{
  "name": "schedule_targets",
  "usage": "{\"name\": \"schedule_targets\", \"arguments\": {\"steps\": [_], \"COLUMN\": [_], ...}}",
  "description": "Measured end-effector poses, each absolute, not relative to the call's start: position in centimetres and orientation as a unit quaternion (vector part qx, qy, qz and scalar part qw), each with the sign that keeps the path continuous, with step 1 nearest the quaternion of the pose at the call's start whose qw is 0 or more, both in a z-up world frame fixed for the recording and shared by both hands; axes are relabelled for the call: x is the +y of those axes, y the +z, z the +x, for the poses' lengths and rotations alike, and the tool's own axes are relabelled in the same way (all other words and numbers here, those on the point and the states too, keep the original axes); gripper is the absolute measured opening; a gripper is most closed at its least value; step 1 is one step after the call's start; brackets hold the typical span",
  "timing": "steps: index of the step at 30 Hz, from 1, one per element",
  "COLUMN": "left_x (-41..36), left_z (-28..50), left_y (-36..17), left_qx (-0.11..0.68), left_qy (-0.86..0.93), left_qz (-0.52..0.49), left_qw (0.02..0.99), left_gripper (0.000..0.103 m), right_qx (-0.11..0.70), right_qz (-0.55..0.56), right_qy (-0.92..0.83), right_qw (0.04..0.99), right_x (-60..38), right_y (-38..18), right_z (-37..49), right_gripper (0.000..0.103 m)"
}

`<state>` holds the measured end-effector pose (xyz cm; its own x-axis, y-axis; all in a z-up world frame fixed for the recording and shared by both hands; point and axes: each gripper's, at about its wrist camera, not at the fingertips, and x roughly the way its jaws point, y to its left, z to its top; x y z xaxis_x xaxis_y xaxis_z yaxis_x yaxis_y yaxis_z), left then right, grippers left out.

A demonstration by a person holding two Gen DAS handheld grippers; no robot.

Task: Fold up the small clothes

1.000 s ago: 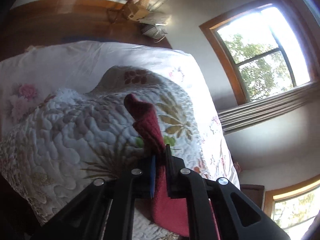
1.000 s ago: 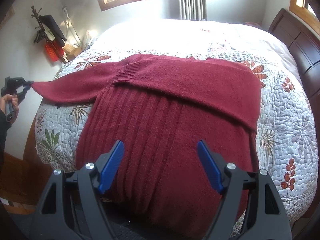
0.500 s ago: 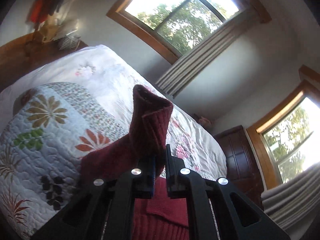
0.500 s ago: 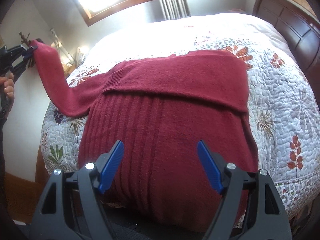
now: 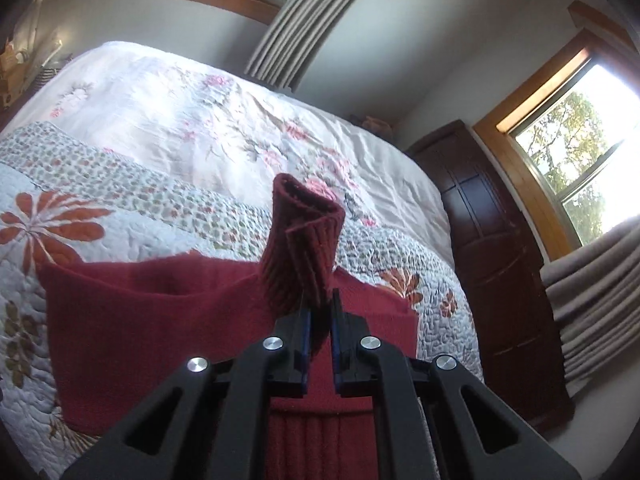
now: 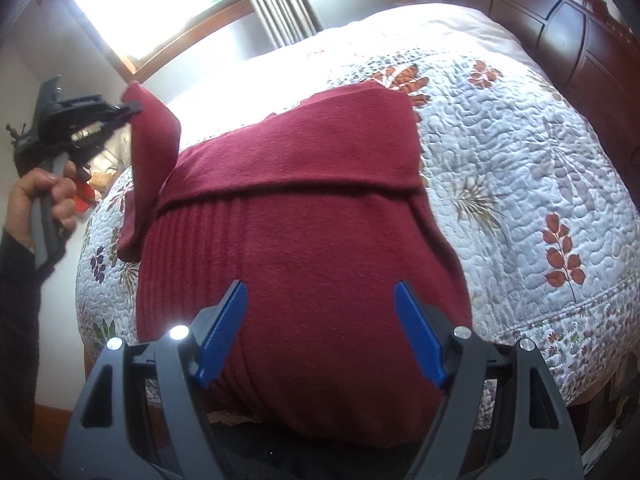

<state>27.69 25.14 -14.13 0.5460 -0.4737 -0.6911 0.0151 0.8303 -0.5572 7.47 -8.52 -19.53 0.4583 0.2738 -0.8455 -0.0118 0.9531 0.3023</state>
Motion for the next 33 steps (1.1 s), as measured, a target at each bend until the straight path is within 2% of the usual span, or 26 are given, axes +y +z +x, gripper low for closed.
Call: {"name": "schedule_targets", "arguments": {"steps": [9, 11, 12, 14, 15, 19, 20, 21, 23, 24, 29, 33], "left_x": [16.4, 16.1, 16.2, 16.7, 17.1, 20.5, 21.7, 22.8, 24.8, 25.6, 29.7, 33.1], "left_z": [27.7, 27.4, 27.1, 26.2, 25.4, 21.2, 19.8, 18.2, 14.8, 13.1, 5.5, 0.5], "left_y": [-19.9, -20.5, -20.6, -20.1, -19.6, -17.7, -17.6, -17.6, -17.8, -18.0, -20.6, -22.6], "left_qx": [0.517, 0.521, 0.523, 0.519, 0.511, 0.492, 0.489, 0.488, 0.489, 0.492, 0.513, 0.511], "left_qy": [-0.171, -0.169, -0.169, -0.176, -0.177, -0.162, -0.152, -0.141, -0.114, -0.100, -0.013, 0.065], "left_qz": [-0.183, -0.179, -0.183, -0.194, -0.196, -0.226, -0.243, -0.258, -0.277, -0.284, -0.322, -0.384], "left_qw": [0.818, 0.817, 0.815, 0.813, 0.818, 0.825, 0.824, 0.822, 0.819, 0.817, 0.796, 0.767], "left_gripper": [0.008, 0.011, 0.018, 0.036, 0.049, 0.063, 0.064, 0.065, 0.069, 0.072, 0.073, 0.073], "right_qx": [0.530, 0.529, 0.527, 0.528, 0.529, 0.531, 0.534, 0.540, 0.555, 0.564, 0.609, 0.628], "right_qz": [0.233, 0.250, 0.261, 0.280, 0.295, 0.354, 0.370, 0.382, 0.397, 0.405, 0.428, 0.406], "right_qy": [0.116, 0.130, 0.138, 0.150, 0.160, 0.218, 0.236, 0.247, 0.265, 0.273, 0.273, 0.281], "right_qw": [0.807, 0.801, 0.797, 0.787, 0.779, 0.738, 0.723, 0.708, 0.681, 0.666, 0.610, 0.601], "right_x": [-13.0, -13.3, -13.5, -13.6, -13.7, -13.1, -12.7, -12.2, -11.1, -10.5, -8.4, -6.9], "right_y": [-20.7, -20.6, -20.5, -20.5, -20.6, -21.5, -22.0, -22.8, -24.6, -25.6, -29.9, -30.7], "right_z": [9.3, 10.5, 11.3, 13.2, 14.5, 19.8, 21.4, 23.2, 26.3, 27.9, 33.1, 34.4], "right_gripper": [0.076, 0.078, 0.083, 0.085, 0.085, 0.085, 0.082, 0.072, 0.058, 0.057, 0.060, 0.061]}}
